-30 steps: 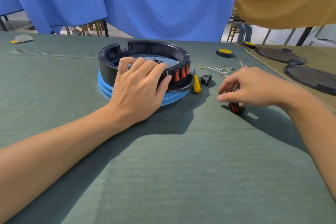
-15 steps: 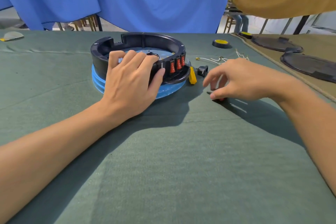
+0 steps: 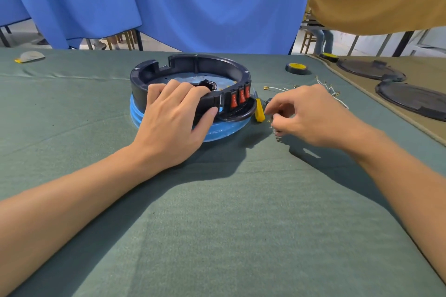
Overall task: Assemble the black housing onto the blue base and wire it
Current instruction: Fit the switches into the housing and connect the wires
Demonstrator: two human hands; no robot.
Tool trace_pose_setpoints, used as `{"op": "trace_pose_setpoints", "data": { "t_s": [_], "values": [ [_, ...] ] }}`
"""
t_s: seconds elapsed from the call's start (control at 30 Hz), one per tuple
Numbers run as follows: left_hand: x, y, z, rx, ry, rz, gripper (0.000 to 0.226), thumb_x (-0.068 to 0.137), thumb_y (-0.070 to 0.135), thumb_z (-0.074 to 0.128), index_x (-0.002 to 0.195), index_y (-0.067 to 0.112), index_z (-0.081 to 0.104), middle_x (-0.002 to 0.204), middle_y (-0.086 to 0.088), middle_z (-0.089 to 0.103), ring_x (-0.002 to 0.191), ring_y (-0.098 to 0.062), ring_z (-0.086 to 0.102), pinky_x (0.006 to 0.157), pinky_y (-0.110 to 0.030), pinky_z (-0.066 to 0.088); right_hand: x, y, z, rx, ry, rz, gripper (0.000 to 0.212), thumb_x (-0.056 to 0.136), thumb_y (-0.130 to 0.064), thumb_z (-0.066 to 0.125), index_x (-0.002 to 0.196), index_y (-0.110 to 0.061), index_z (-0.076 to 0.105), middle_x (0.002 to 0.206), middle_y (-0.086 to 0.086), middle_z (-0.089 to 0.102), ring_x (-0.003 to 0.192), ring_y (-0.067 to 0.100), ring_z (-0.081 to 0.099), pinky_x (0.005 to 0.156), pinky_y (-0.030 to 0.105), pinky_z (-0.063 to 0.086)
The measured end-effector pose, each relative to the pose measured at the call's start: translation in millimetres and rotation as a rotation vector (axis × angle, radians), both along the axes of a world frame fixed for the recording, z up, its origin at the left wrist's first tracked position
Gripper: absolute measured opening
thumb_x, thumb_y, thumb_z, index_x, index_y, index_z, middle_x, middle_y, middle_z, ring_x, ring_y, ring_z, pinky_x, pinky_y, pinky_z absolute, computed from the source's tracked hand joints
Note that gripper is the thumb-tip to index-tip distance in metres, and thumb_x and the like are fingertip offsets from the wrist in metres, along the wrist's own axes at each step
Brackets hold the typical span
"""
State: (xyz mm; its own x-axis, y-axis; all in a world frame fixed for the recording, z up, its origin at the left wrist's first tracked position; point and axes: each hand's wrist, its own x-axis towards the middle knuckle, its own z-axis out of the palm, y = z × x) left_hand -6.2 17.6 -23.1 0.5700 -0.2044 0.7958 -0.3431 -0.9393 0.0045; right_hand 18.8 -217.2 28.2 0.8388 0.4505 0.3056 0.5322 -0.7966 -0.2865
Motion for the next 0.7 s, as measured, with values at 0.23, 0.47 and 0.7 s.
{"op": "trace_pose_setpoints", "data": {
  "t_s": [0.23,0.47,0.7],
  "values": [
    [-1,4,2,-0.018,0.032,-0.026,0.041,0.094,0.036,0.048,0.111,0.003,0.066,0.091,-0.008,0.066,0.085,-0.032,0.057,0.084,-0.037,0.031,-12,24,0,0.453,-0.097,0.105,0.027,0.092,-0.006,0.060,0.113,-0.018,0.069,0.099,-0.001,0.068,0.088,0.016,0.070,0.087,0.036,0.056],
    [-4,1,2,-0.052,0.016,-0.028,0.041,0.094,0.037,0.049,0.109,0.003,0.068,0.091,-0.008,0.068,0.083,-0.032,0.059,0.081,-0.041,0.035,-25,64,-25,0.628,-0.271,0.053,0.023,0.087,-0.009,0.069,0.110,-0.011,0.070,0.098,0.005,0.065,0.087,0.018,0.066,0.081,0.039,0.054],
    [-9,-1,3,-0.092,-0.010,-0.038,0.039,0.094,0.036,0.050,0.104,0.005,0.070,0.088,-0.006,0.069,0.080,-0.030,0.060,0.080,-0.041,0.037,-26,77,-41,0.639,-0.332,0.024,0.015,0.081,-0.004,0.073,0.095,-0.008,0.071,0.092,0.003,0.062,0.083,0.016,0.063,0.075,0.040,0.057]
  ]
}}
